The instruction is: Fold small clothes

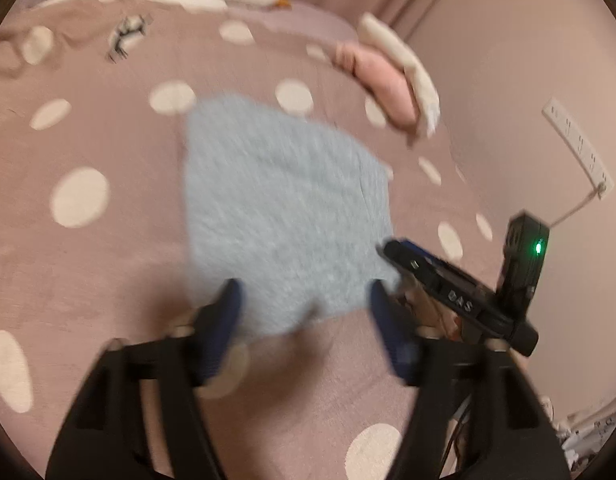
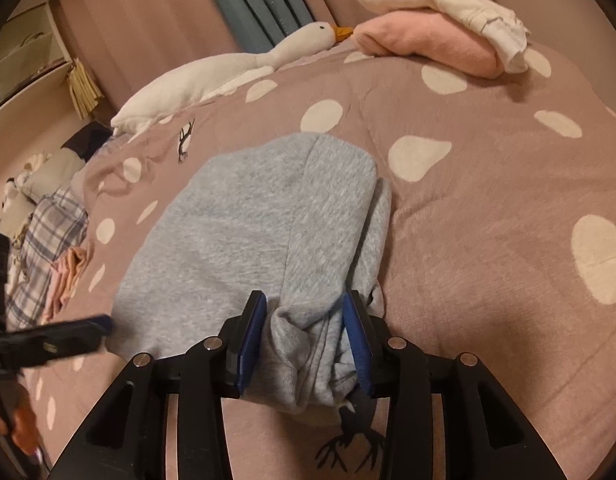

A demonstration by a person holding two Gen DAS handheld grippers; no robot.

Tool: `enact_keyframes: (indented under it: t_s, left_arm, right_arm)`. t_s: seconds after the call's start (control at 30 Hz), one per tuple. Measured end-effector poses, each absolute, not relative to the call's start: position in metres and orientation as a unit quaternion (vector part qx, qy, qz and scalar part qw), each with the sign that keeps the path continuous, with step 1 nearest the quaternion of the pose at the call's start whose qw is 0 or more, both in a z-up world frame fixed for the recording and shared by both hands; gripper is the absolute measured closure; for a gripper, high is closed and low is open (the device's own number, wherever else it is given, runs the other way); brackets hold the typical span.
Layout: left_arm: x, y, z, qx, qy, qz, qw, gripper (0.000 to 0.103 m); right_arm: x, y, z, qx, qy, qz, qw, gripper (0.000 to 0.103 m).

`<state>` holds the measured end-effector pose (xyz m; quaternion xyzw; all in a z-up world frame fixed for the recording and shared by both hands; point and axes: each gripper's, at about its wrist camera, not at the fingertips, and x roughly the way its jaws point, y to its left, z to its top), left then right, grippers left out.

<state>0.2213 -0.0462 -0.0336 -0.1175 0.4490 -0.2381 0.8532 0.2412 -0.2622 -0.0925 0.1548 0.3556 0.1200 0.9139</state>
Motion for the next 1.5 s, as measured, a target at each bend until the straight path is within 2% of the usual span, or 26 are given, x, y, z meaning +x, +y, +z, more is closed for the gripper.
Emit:
enact_keyframes:
  t_s: [0.07,0.13,0.27,0.33,0.4,0.6,0.67,1.1,1.5]
  left_arm:
    - [0.225,-0.032,-0.028,-0.125,0.439,-0.216,0.863,0.023]
    - [0.232,-0.021,-0.032,-0.144,0.446,-0.207,0.859,0.023]
    - [0.250,-0.016,-0.045,-0.158,0.465,-0.187,0.851,0.023]
    - [0.254,-0.013,-0.053,-0.167,0.477,-0.187,0.842,0.023]
    - [0.258,-0.012,-0.060,-0.186,0.487,-0.199,0.830,0.020]
    - [0.267,-0.011,-0.071,-0.239,0.493,-0.215,0.808,0.003]
    - [0.271,-0.010,-0.073,-0.262,0.488,-0.221,0.802,0.001]
    - [0.296,-0.039,-0.097,-0.225,0.525,-0.236,0.786,0.001]
    - [0.310,-0.048,-0.114,-0.227,0.536,-0.246,0.775,0.000]
  right_arm:
    - [0.238,-0.263,-0.085,0.150,0.348,0.110,0.919,0.059]
    - [0.235,-0.266,-0.078,0.150,0.338,0.104,0.923,0.050]
    - [0.234,-0.272,-0.068,0.149,0.334,0.098,0.926,0.047]
    - [0.235,-0.274,-0.067,0.147,0.341,0.091,0.924,0.036]
    - [0.234,-0.278,-0.067,0.156,0.349,0.089,0.920,0.031]
    - [0.238,-0.299,-0.078,0.238,0.380,0.124,0.885,0.029]
    - [0.241,-0.307,-0.086,0.280,0.385,0.135,0.869,0.029]
    - [0.266,-0.304,-0.121,0.347,0.428,0.159,0.819,0.029]
    - [0.283,-0.296,-0.123,0.352,0.431,0.181,0.811,0.029]
